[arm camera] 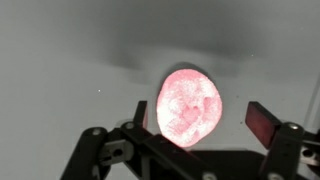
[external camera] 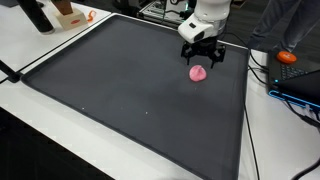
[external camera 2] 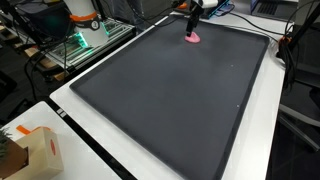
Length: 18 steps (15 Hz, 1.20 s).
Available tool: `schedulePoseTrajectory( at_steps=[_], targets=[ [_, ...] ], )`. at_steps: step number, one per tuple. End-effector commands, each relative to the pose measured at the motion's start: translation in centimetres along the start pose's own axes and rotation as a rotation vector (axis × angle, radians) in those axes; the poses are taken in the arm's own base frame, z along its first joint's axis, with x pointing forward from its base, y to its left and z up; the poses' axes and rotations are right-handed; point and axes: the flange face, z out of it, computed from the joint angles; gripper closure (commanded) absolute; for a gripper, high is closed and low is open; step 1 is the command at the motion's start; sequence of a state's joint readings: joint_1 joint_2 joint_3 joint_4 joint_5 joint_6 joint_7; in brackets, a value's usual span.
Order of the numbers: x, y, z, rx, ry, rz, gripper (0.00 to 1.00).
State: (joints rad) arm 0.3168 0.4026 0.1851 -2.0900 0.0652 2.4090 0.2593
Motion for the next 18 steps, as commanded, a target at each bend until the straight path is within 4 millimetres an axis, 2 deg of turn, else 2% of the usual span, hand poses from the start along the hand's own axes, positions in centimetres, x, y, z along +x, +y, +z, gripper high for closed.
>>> schedulePoseTrajectory(
  at_steps=[1, 2, 3, 4, 10, 13, 15, 18],
  targets=[
    [1.0, -0.7, 1.2, -0.036, 0.011, -0.097, 0.0],
    [1.2, -0.8, 1.3, -0.042, 0.013, -0.115, 0.0],
    [1.4, -0.9, 1.4, -0.045, 0.014, -0.133, 0.11],
    [1.6, -1.1, 1.6, -0.051, 0.016, -0.152, 0.27],
    [2.3, -1.2, 2.2, -0.069, 0.009, -0.227, 0.75],
    [2.4, -1.2, 2.1, -0.073, 0.009, -0.244, 0.96],
    [2.5, -1.1, 1.9, -0.076, 0.012, -0.249, 1.0],
    [2.5, -1.0, 1.8, -0.08, 0.011, -0.252, 0.99]
  ],
)
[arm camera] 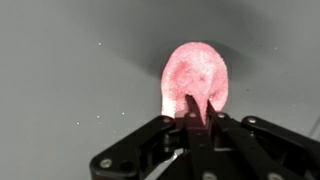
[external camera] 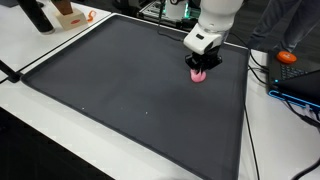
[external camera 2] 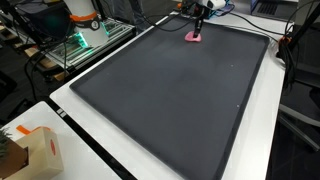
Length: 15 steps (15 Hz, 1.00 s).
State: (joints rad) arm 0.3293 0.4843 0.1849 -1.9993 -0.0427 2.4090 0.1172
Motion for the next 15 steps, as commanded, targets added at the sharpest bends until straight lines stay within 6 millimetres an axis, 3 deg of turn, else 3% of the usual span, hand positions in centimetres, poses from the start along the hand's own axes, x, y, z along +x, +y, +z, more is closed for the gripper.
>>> schedulePoseTrajectory(
  at_steps=[1, 10, 11, 12, 15],
  targets=[
    [0.3, 0.2, 0.5, -0.024, -0.011, -0.024, 1.0],
    [0.4, 0.7, -0.9, -0.035, 0.007, -0.003, 0.99],
    [0.4, 0.7, -0.9, -0.03, 0.001, 0.013, 0.71],
    [0.3, 0.7, -1.0, -0.021, 0.002, 0.019, 0.71],
    [0.4, 0.6, -1.4, -0.014, 0.001, 0.063, 0.51]
  ],
)
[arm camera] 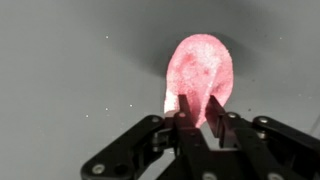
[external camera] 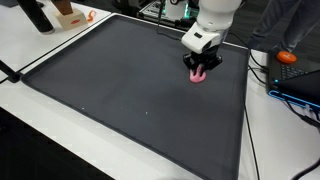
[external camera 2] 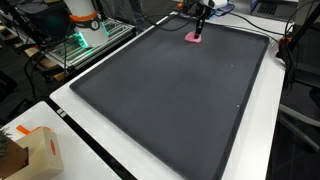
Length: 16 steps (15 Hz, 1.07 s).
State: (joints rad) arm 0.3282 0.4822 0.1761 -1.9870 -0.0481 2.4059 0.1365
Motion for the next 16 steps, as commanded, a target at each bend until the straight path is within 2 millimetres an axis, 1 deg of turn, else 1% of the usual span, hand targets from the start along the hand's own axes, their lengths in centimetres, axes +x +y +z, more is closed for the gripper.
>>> schedulePoseTrajectory(
  at_steps=[1, 2, 5, 6, 7, 9, 12, 16],
  targets=[
    [-0.1, -0.1, -1.1, -0.003, -0.014, 0.043, 0.42],
    [0.0, -0.1, -1.4, -0.009, -0.018, 0.054, 0.35],
    [0.3, -0.2, -2.5, -0.039, -0.029, 0.055, 0.11],
    [0.5, -0.1, -3.0, -0.061, -0.032, 0.047, 0.05],
    [0.7, -0.1, -3.4, -0.074, -0.038, 0.029, 0.01],
    [1.3, -0.4, -4.0, -0.115, -0.069, 0.004, 0.0],
    [2.6, -1.5, -4.4, -0.158, -0.138, -0.067, 0.0],
    [4.1, -3.6, -3.8, -0.196, -0.233, -0.193, 0.0]
  ],
)
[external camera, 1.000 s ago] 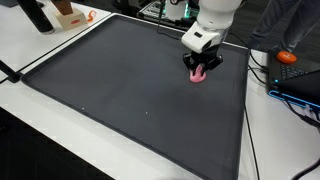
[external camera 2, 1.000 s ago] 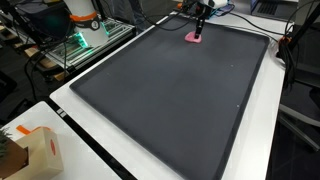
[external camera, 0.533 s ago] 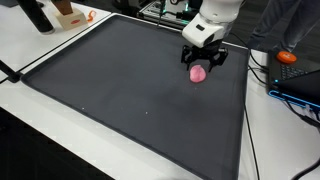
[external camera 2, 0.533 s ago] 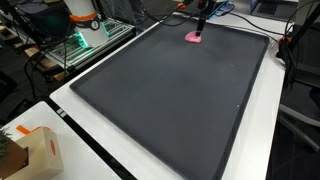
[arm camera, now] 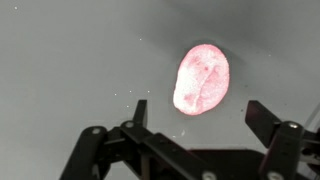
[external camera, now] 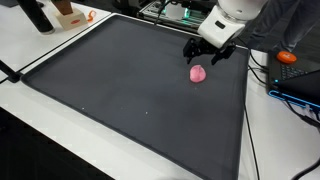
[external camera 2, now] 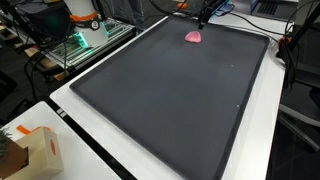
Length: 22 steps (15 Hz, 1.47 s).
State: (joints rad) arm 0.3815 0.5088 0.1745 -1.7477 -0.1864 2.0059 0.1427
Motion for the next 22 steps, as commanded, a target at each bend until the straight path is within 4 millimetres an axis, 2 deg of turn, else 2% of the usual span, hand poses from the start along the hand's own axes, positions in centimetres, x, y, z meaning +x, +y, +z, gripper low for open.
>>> schedulePoseTrajectory(
  at_steps=[1, 7, 14, 18, 22],
  targets=[
    [2.5, -2.0, 1.0, -0.054, -0.076, -0.125, 0.0],
    [5.0, -5.5, 2.6, -0.132, -0.117, -0.327, 0.0],
    [6.1, -9.1, 3.4, -0.234, -0.179, -0.525, 0.0],
    [6.5, -10.2, 3.9, -0.257, -0.215, -0.577, 0.0],
    [7.0, -10.4, 4.4, -0.257, -0.239, -0.596, 0.0]
  ],
)
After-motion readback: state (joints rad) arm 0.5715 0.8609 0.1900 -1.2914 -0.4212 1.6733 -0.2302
